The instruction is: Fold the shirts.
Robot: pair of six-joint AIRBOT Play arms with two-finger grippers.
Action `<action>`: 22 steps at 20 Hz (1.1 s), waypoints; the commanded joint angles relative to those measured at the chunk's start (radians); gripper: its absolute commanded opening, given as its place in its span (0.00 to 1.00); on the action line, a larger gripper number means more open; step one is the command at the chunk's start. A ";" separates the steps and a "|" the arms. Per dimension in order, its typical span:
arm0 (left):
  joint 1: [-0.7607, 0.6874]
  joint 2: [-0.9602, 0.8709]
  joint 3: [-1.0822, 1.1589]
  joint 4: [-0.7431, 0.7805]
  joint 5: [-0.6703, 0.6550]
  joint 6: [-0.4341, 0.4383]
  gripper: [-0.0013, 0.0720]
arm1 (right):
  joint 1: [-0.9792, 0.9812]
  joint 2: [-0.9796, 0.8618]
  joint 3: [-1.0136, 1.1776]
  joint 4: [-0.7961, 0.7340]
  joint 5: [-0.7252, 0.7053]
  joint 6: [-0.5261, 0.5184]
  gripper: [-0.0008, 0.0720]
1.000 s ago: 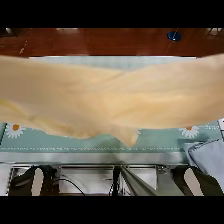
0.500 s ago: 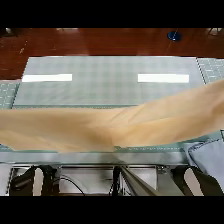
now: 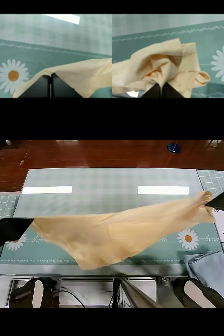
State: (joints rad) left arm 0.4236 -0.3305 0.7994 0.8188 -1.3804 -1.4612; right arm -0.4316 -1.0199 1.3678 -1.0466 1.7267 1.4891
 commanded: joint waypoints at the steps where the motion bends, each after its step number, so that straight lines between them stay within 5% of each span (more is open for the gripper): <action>1: 0.000 -0.068 -0.219 -0.192 0.299 0.100 0.04 | 0.090 -0.117 -0.026 0.013 -0.173 -0.029 0.05; 8: -0.036 -0.354 -0.238 -0.243 0.416 0.285 0.04 | 0.372 -0.313 -0.026 -0.101 -0.620 -0.035 0.05; 15: -0.180 -0.557 -0.238 -0.244 0.615 0.459 0.04 | 0.475 -0.519 -0.026 -0.140 -0.793 -0.035 0.05; 22: -0.257 -0.656 -0.238 -0.243 0.841 0.485 0.04 | 0.474 -0.577 -0.026 -0.142 -0.943 -0.035 0.05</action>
State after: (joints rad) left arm 0.1867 -0.9455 0.5617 0.5751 -0.6464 -0.9936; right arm 0.0399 -1.5753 1.3418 -1.1854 0.8665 1.4532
